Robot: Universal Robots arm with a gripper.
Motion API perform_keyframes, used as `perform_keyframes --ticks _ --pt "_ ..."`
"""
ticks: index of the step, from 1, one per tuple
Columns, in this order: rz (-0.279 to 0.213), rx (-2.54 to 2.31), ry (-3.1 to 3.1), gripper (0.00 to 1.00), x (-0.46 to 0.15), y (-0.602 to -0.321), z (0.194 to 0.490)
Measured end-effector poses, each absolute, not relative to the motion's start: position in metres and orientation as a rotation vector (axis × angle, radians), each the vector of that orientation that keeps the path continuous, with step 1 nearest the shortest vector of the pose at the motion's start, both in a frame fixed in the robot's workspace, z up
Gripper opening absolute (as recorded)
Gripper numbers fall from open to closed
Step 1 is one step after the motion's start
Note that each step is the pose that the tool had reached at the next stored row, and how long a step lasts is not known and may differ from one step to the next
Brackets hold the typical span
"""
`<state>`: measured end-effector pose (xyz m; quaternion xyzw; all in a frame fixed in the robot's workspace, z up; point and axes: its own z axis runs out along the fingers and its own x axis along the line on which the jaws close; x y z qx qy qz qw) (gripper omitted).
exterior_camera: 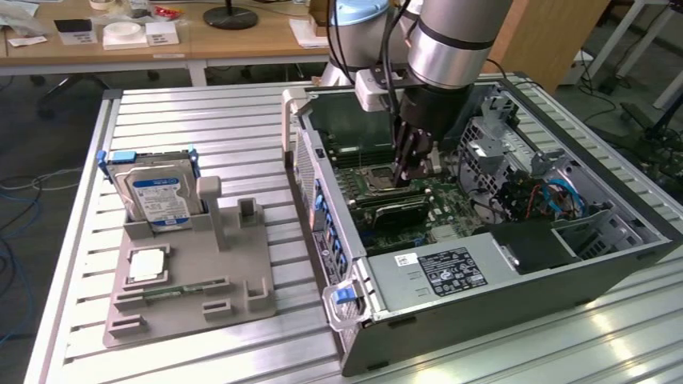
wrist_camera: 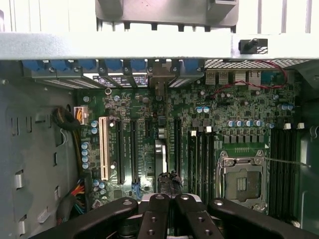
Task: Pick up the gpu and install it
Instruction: 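Press down on the gpu until it lock into place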
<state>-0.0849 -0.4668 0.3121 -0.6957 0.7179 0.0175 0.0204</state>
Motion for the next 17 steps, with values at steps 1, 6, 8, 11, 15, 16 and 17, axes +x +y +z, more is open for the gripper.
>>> perform_keyframes --ticks 1,6,8,11,15,16,17 --pt "0.054 -2.158 2.226 0.11 -0.0849 -0.4669 0.3119" --pt "0.054 -2.158 2.226 0.11 -0.0849 -0.4674 0.3118" --pt "0.054 -2.158 2.226 0.11 -0.0849 -0.4674 0.3119" --pt "0.054 -2.158 2.227 0.11 -0.0849 -0.4674 0.3117" --pt "0.054 -2.158 2.226 0.11 -0.0849 -0.4675 0.3083" --pt "0.054 -2.158 2.226 0.11 -0.0849 -0.4674 0.3070" --pt "0.054 -2.158 2.226 0.11 -0.0849 -0.4674 0.3060"
